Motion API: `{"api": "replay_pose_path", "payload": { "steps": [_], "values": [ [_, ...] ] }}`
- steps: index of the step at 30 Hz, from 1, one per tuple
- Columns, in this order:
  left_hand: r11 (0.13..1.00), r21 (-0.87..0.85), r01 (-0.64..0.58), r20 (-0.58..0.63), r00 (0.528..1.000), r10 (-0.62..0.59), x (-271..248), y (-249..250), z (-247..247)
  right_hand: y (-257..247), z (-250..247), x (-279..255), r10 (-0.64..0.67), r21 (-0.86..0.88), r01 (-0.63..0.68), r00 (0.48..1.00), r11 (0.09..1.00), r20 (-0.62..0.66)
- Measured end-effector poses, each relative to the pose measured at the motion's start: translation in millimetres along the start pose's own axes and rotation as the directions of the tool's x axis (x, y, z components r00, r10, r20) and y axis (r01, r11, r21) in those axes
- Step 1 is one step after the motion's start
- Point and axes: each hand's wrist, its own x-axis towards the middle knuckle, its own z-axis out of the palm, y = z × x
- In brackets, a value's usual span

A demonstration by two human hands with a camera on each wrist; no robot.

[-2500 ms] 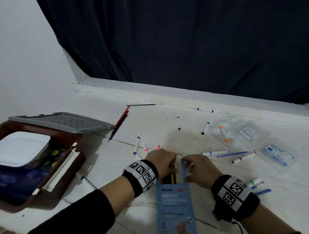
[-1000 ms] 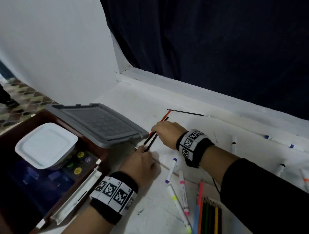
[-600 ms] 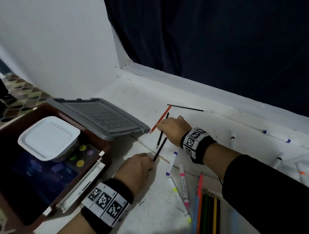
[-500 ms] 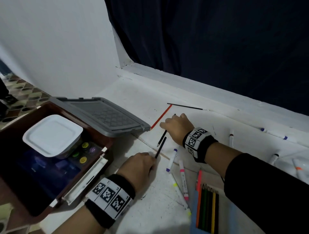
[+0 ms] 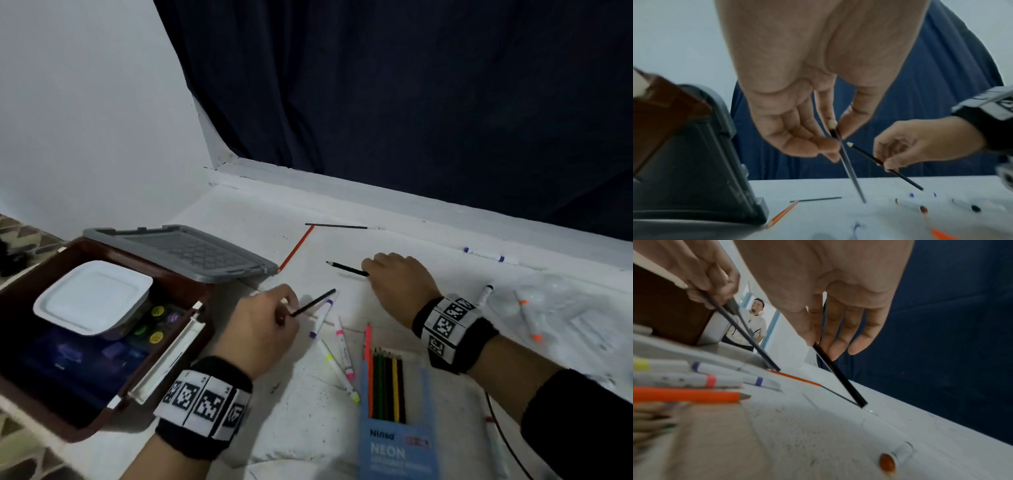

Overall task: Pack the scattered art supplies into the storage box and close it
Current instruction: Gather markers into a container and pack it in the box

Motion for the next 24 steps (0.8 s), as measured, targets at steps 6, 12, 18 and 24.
{"api": "replay_pose_path", "payload": {
  "steps": [6,12,18,24],
  "values": [
    [0.952,-0.283,-0.120,-0.290,0.956,0.035,3,27,-5,11,-21,-77,0.193,0.325,-0.122,0.962,0.938,-0.195],
    [0.717,-0.688,-0.108,-0.182,0.983,-0.026,4,60,24,1,-32,-136,0.452,0.704,-0.249,0.885,0.665,-0.113],
    [0.636,-0.772,-0.015,-0.014,1.000,0.006,7,89,55,-18,-28,-168,0.531,0.819,-0.328,0.847,0.471,0.034],
    [0.755,-0.656,0.014,0.104,0.992,0.072,28,98,91,-23,-22,-176,0.502,0.796,-0.355,0.862,0.490,0.075]
  ]
}}
